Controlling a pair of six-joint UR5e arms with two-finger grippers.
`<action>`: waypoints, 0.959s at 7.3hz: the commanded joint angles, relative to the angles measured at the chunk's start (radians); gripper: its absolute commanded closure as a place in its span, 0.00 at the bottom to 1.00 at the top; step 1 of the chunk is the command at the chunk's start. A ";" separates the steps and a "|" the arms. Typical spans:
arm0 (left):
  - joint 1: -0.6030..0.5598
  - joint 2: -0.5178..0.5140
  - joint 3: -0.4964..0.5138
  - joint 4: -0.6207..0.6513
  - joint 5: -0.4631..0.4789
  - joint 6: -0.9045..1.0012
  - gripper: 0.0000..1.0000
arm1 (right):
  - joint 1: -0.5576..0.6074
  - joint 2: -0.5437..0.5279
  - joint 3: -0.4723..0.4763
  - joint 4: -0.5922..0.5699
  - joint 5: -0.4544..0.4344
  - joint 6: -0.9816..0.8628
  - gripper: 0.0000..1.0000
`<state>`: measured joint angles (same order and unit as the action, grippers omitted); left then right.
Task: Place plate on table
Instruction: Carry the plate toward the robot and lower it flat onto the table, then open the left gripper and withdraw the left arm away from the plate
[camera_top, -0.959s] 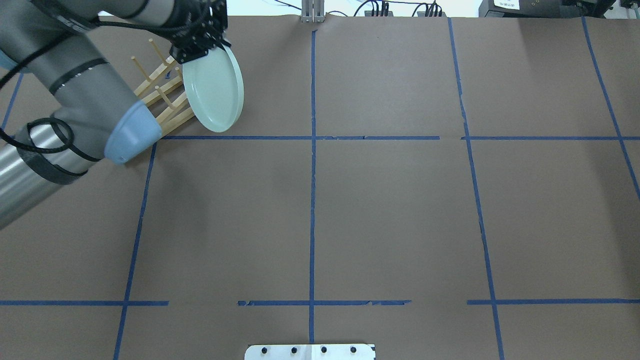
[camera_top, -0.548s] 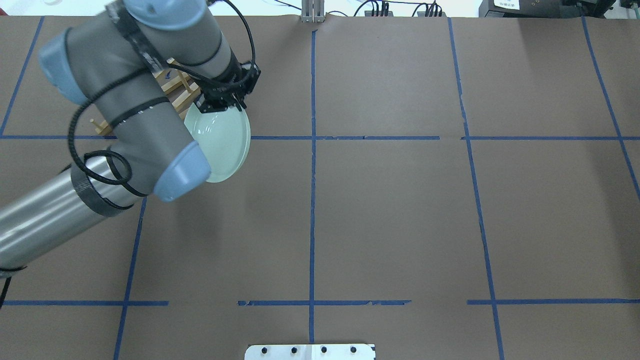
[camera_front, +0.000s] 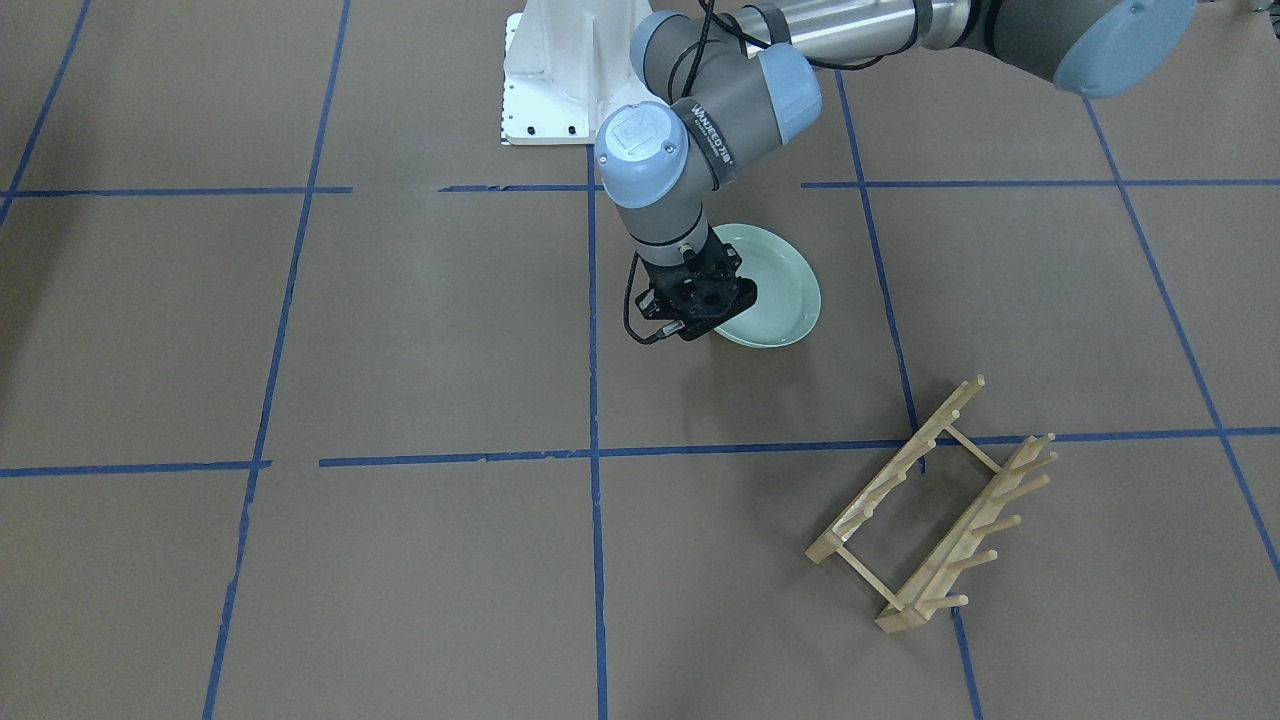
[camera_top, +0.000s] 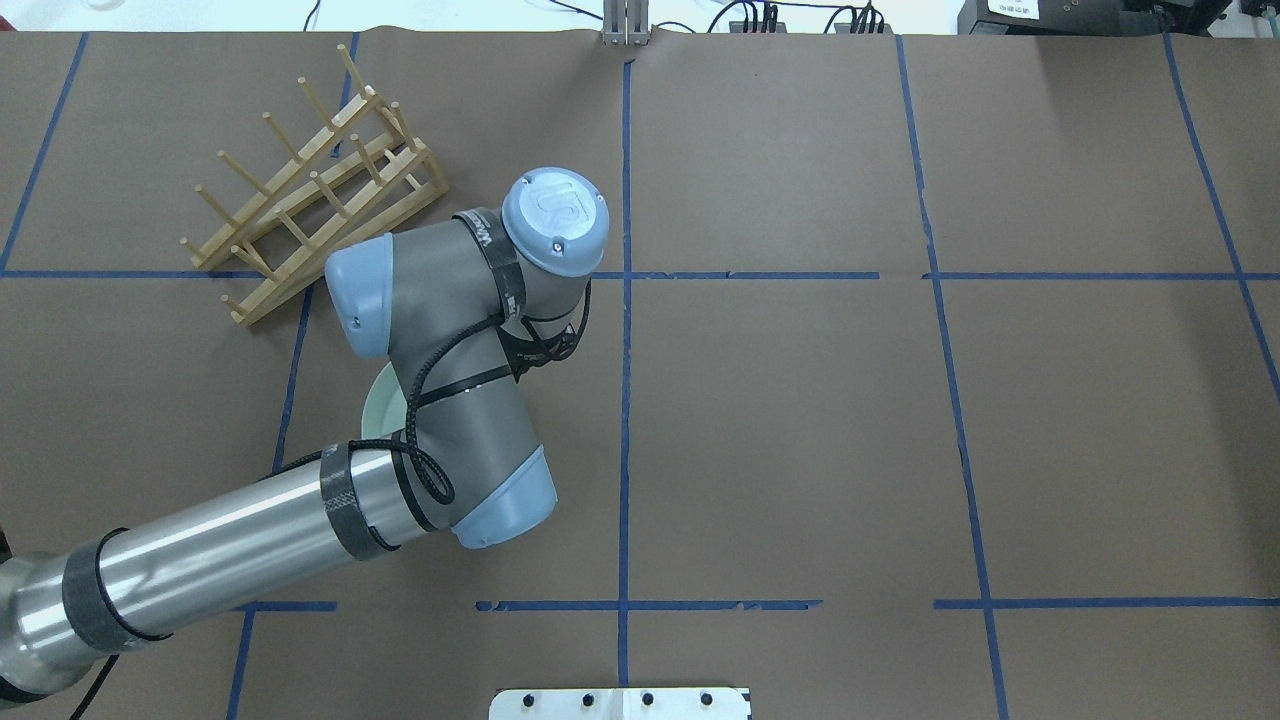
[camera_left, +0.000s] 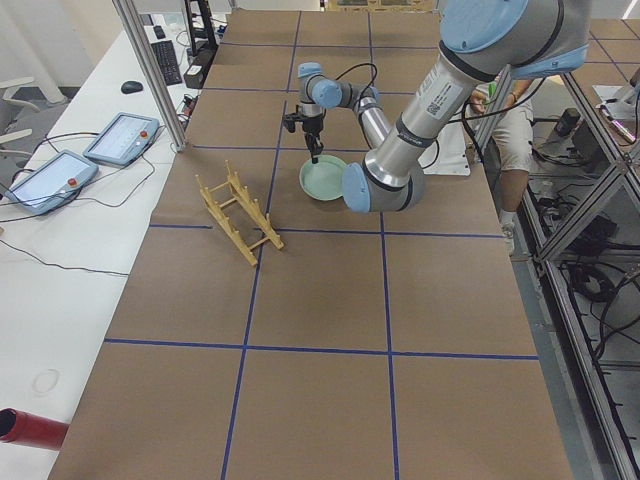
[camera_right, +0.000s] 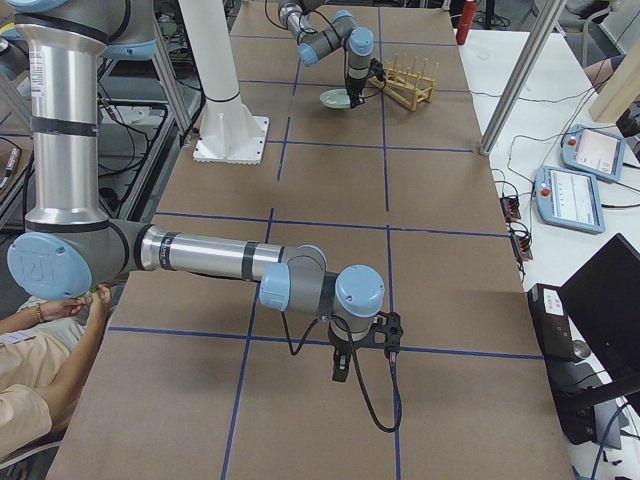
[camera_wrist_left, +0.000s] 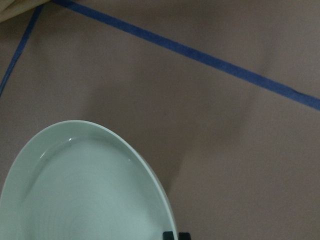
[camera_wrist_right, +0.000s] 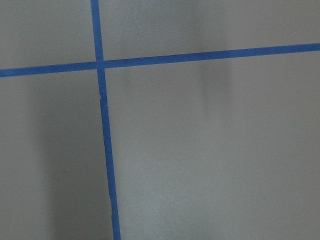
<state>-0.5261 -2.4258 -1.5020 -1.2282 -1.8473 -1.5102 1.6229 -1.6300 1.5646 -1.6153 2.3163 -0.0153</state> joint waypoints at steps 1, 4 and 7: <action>0.012 -0.016 -0.015 0.001 0.008 0.004 0.00 | 0.000 -0.001 0.000 0.000 0.000 0.000 0.00; -0.275 0.025 -0.183 0.000 -0.079 0.245 0.00 | 0.000 -0.001 0.000 0.000 0.000 0.000 0.00; -0.596 0.398 -0.339 -0.206 -0.295 0.703 0.00 | 0.000 -0.001 -0.002 0.000 0.000 0.000 0.00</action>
<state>-0.9817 -2.2011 -1.7936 -1.3220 -2.0277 -1.0008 1.6229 -1.6306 1.5644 -1.6153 2.3163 -0.0153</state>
